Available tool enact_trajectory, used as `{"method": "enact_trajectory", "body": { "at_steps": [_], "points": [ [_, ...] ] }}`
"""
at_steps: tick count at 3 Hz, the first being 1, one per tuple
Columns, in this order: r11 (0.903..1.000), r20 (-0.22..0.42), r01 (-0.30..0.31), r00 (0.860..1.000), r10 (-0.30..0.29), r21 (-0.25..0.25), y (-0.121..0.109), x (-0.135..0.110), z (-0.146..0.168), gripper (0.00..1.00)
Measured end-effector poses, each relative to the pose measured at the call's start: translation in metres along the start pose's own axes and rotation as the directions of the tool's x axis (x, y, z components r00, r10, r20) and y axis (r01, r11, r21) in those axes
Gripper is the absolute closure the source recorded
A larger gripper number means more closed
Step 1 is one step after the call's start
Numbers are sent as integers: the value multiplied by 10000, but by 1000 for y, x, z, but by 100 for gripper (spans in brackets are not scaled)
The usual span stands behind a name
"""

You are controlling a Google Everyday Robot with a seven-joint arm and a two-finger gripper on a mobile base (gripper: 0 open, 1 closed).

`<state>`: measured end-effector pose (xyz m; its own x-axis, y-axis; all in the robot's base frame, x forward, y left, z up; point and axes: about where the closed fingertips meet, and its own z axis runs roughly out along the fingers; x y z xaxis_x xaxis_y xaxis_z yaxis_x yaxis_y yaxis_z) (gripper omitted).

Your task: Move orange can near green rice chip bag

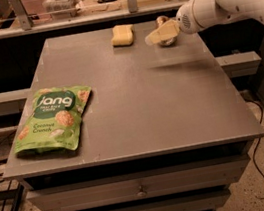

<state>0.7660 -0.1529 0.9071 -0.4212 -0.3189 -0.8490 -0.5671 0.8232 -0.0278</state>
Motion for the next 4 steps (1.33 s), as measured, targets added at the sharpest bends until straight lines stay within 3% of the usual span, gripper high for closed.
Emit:
{"method": "enact_trajectory", "body": {
  "at_steps": [2,4],
  "points": [
    [9963,161,-797,9967,792,330,-33,0,60,0],
    [9852,-76,-1487,9887,1498,849,-61,16,83,40]
  ]
}}
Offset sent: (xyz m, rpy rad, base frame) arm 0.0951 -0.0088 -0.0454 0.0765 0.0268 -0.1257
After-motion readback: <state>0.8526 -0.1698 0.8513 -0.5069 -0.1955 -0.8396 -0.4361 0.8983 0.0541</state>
